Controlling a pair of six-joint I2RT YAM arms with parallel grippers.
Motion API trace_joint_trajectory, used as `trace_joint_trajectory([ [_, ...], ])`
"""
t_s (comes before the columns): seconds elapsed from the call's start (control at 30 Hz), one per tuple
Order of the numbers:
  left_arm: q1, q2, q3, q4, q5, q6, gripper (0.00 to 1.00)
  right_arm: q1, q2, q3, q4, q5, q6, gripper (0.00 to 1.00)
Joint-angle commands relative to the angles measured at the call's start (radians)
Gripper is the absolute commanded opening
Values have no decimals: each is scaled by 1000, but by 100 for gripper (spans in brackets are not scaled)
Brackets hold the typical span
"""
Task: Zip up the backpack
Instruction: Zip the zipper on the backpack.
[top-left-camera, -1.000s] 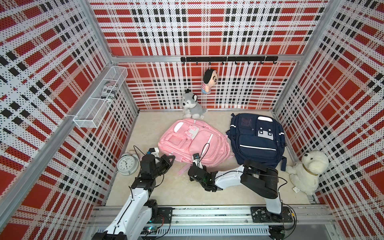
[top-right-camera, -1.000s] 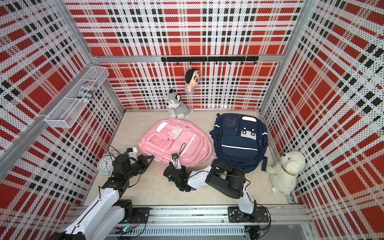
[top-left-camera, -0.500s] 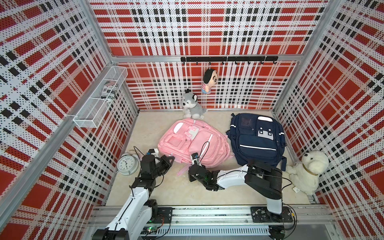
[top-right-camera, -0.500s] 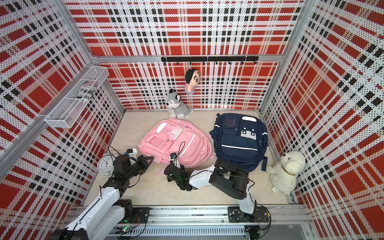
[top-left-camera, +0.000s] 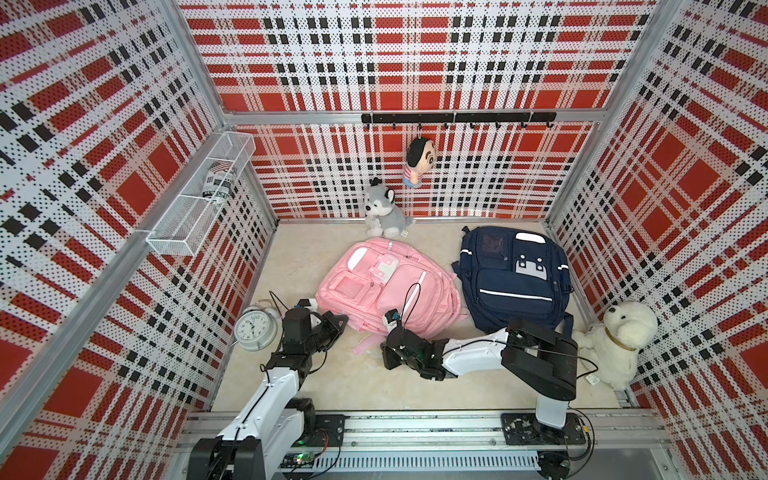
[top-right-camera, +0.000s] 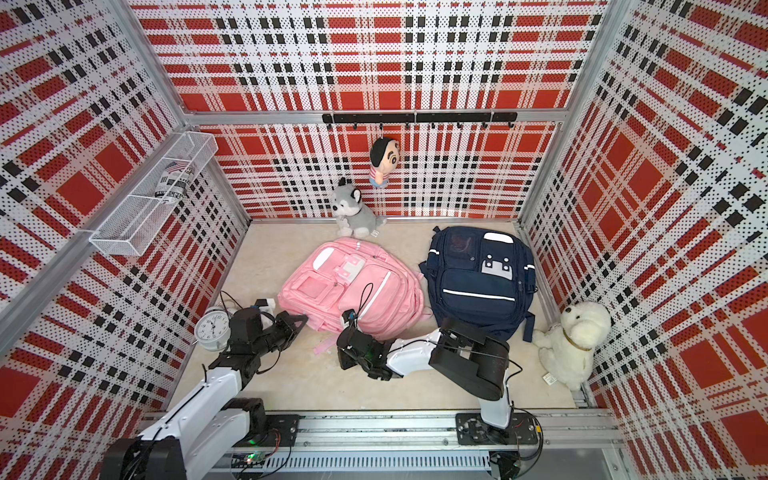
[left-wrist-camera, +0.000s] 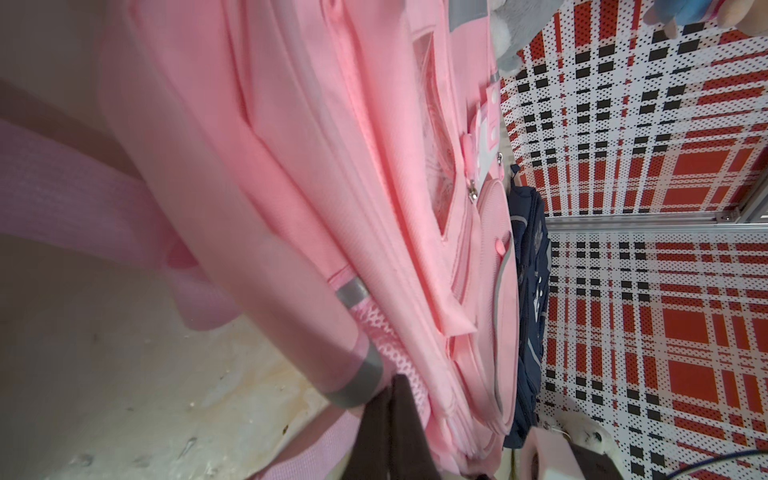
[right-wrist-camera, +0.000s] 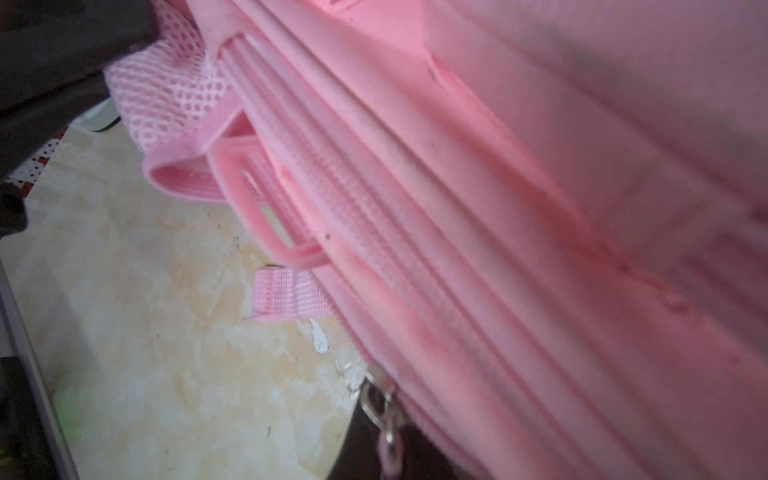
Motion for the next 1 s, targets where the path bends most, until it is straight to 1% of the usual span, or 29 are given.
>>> trace_joint_trajectory([
  [0.0,28,13,33,55,-35,43,0,-2,-53,-33,-18,-43,-8,0],
  [0.27,48,64,58,53,-59,84,0,-1,-91,-68,-45,-90,-17,0],
  [0.47,81,110,80,44,-98,128,0,-2,-111,-62,-175,-134,-30,0],
  [0.63,116,142,90,43,-137,158,0,-1,-181,-94,-269,-146,-54,0],
  [0.8,139,164,116,17,-202,197,0,0,-247,-103,-392,-160,-80,0],
  [0.97,171,161,123,7,-253,207,0,0,-316,-153,-452,-181,-70,0],
])
